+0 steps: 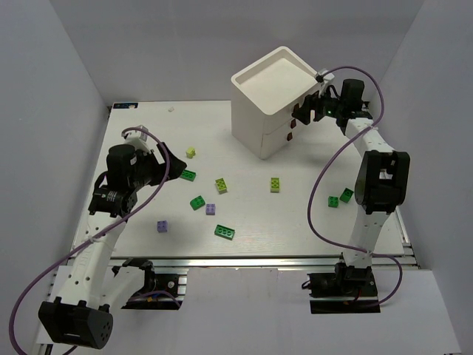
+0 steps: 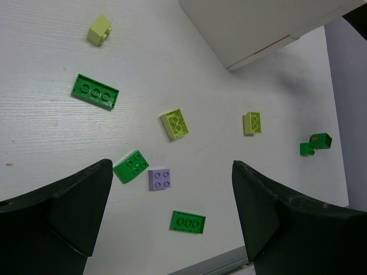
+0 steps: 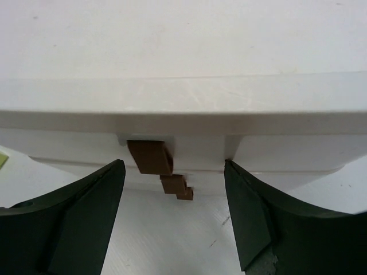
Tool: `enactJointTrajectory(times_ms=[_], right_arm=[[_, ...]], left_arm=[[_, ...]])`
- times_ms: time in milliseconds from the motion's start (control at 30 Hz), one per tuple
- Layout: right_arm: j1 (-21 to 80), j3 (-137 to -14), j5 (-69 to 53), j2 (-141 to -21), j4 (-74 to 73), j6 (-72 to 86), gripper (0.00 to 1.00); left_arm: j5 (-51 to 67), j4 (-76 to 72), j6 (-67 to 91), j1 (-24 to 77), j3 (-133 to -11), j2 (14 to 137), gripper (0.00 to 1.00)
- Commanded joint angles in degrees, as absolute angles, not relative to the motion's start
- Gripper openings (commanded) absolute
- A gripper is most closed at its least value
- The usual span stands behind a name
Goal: Sort the legos into containers by color
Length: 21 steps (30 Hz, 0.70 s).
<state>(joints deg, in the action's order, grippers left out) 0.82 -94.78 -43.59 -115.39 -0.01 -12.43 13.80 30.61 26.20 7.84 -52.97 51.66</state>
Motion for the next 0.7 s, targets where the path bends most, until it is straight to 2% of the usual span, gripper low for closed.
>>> enactJointTrajectory(times_ms=[0, 133, 233, 667], right_arm=[[0.62, -97.91, -41.48, -116.89, 4.22, -11.96, 0.76], [0.70, -98.96, -41.92, -117.77, 5.71, -11.69, 0.73], [0.70, -98.61, -43.67, -117.95, 7.90, -11.25, 0.66], [0.79, -94.58, -45.52, -115.23, 12.83, -7.73, 0.25]], left_arm=[[14.86, 28.74, 26.81, 7.65, -53.09, 51.77, 0.95], [15.03, 28.74, 26.89, 7.65, -53.26, 51.94, 0.95], [14.94, 28.57, 27.07, 7.65, -53.26, 52.03, 0.95], [15.03, 27.34, 28.30, 7.65, -52.12, 51.33, 0.96]])
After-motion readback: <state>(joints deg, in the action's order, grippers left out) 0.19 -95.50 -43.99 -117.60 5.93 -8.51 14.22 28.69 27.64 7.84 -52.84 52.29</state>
